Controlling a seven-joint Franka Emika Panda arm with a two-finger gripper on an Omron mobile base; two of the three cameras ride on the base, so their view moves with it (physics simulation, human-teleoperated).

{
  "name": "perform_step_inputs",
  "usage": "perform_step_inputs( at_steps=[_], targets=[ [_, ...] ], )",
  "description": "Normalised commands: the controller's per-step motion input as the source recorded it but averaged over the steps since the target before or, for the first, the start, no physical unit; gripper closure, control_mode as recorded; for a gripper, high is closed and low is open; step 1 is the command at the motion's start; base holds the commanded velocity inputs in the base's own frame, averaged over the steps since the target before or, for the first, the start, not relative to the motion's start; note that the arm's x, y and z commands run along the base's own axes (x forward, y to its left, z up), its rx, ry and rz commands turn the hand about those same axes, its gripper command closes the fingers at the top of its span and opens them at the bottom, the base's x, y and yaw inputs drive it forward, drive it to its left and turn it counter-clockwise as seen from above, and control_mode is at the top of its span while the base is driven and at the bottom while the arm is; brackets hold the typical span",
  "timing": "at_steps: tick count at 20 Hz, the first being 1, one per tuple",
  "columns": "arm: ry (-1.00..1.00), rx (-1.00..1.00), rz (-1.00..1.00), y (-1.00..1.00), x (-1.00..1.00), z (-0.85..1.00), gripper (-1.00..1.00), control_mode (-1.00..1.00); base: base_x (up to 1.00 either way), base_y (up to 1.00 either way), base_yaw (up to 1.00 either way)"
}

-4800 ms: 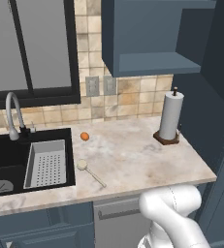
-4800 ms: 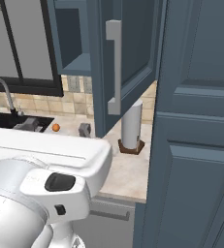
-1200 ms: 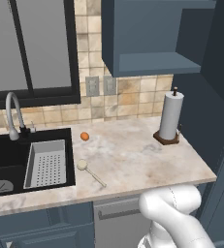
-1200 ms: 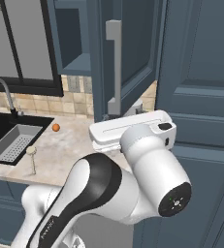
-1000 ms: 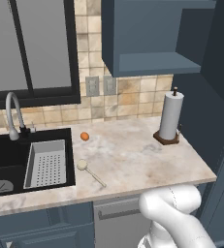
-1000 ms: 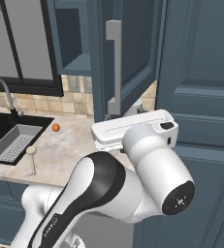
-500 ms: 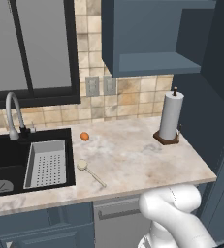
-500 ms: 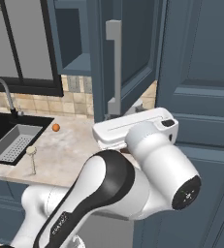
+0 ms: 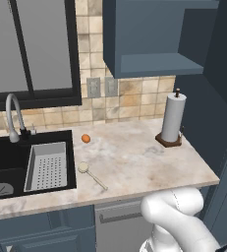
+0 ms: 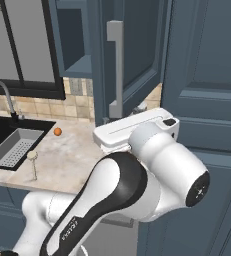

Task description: Open the cabinet. Pick the dish brush and place it next to the sink. Then close the cabinet.

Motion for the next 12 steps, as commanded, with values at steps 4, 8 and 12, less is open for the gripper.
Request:
perform_step_inputs(
  at_steps=[4,8,12],
  targets=[
    [0.0,0.0,0.0,0.3,0.07,0.0,-1.0,-1.0,0.0,0.0,0.0],
    [0.0,-0.01,0.0,0.47,0.12,0.01,-1.0,-1.0,0.0,0.0,0.0],
    [0.0,-0.03,0.0,0.58,0.23,0.03,-1.0,-1.0,0.0,0.0,0.0]
  ],
)
